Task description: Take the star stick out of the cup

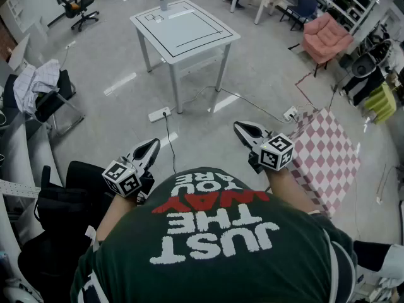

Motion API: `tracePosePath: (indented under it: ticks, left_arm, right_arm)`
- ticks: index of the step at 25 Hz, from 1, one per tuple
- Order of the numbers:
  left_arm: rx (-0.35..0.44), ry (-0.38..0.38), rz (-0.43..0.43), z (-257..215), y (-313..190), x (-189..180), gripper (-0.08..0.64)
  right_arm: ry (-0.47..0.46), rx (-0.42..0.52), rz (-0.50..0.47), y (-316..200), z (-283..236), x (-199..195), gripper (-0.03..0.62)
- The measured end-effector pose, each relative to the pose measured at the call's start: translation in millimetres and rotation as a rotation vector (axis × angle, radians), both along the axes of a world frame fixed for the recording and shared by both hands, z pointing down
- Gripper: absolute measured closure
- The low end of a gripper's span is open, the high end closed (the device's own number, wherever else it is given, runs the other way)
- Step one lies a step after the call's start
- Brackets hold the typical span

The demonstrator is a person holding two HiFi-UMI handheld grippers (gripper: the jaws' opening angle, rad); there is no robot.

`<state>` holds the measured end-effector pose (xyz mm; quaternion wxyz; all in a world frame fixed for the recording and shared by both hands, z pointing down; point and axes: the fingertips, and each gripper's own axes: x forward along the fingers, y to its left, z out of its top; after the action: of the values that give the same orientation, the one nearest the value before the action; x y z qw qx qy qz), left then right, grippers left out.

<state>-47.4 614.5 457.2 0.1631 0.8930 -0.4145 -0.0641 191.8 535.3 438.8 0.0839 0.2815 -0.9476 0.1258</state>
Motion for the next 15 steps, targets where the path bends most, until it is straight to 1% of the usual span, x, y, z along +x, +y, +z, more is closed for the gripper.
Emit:
tracePosePath:
  ticks: [3, 7, 10, 15]
  left_arm:
    - [0.0, 0.015, -0.007, 0.7, -3.8, -1.0, 0.551]
    - [0.009, -0.002, 0.004, -1.2, -5.4, 1.6, 0.551]
    - [0.005, 0.008, -0.003, -2.5, -6.3, 2.2, 0.551]
    - [0.003, 0.003, -0.008, -4.1, -7.5, 13.6, 0.551]
  right_arm:
    - [0.001, 0.003, 0.0, -2.0, 1.5, -0.6, 0.56]
    - [-0.001, 0.006, -0.003, -2.8, 0.7, 0.5, 0.56]
    - [-0.004, 0.016, 0.002, -3.6, -2.2, 1.9, 0.56]
    - [-0.043, 0.01, 0.019, -6.6, -5.1, 15.7, 0.56]
